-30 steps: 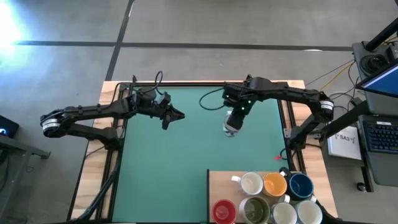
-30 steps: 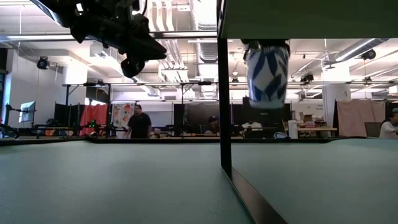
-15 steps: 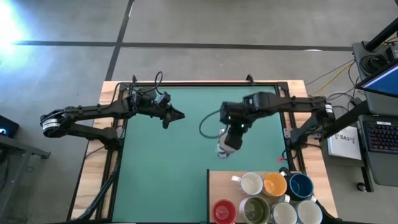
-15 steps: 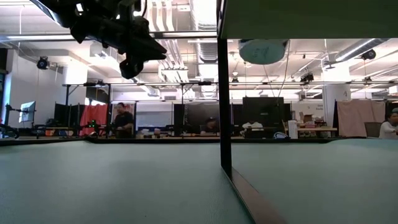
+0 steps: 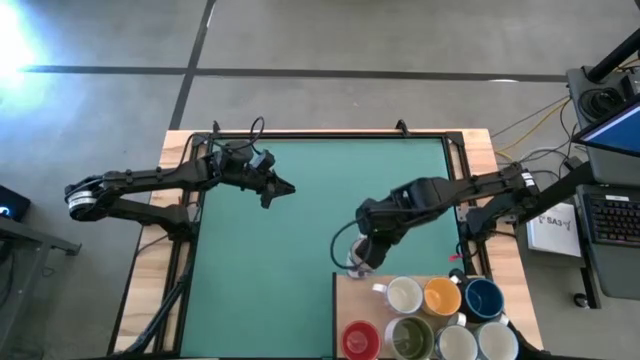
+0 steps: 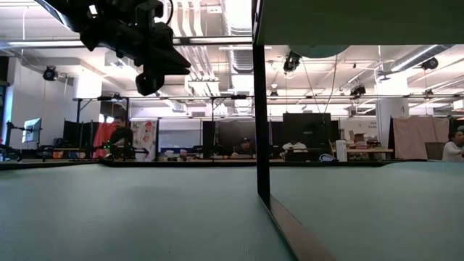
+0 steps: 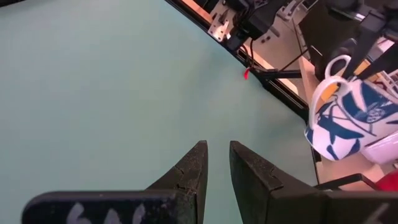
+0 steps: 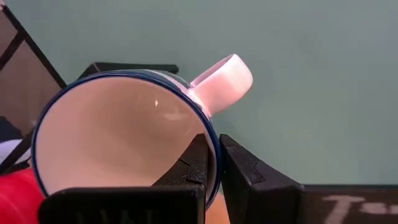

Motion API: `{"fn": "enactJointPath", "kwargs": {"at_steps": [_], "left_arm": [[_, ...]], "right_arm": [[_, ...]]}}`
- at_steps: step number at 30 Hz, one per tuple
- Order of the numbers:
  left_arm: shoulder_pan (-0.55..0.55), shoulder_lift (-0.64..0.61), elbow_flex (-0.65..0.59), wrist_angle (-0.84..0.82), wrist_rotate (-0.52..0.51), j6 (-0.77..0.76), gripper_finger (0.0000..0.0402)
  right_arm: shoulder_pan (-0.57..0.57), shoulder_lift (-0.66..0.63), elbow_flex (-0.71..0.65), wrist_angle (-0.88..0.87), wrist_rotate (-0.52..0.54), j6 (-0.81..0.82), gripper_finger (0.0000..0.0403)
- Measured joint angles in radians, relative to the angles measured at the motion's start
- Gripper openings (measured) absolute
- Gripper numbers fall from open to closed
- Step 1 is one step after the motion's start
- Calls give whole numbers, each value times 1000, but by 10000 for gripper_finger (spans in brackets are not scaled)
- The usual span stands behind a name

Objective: Place coffee mugs
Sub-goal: Put the blue mug on the shelf

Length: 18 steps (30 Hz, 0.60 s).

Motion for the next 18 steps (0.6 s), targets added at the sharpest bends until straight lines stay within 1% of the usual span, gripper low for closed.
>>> {"fn": "enactJointPath", "kwargs": {"at_steps": [6, 18], "left_arm": [[0, -12, 0, 3, 8, 7, 49], [0, -35, 0, 6, 12, 7, 49]], "right_arm": [[38, 13, 4, 19, 35, 65, 13], [64, 15, 2, 50, 45, 86, 13]]}}
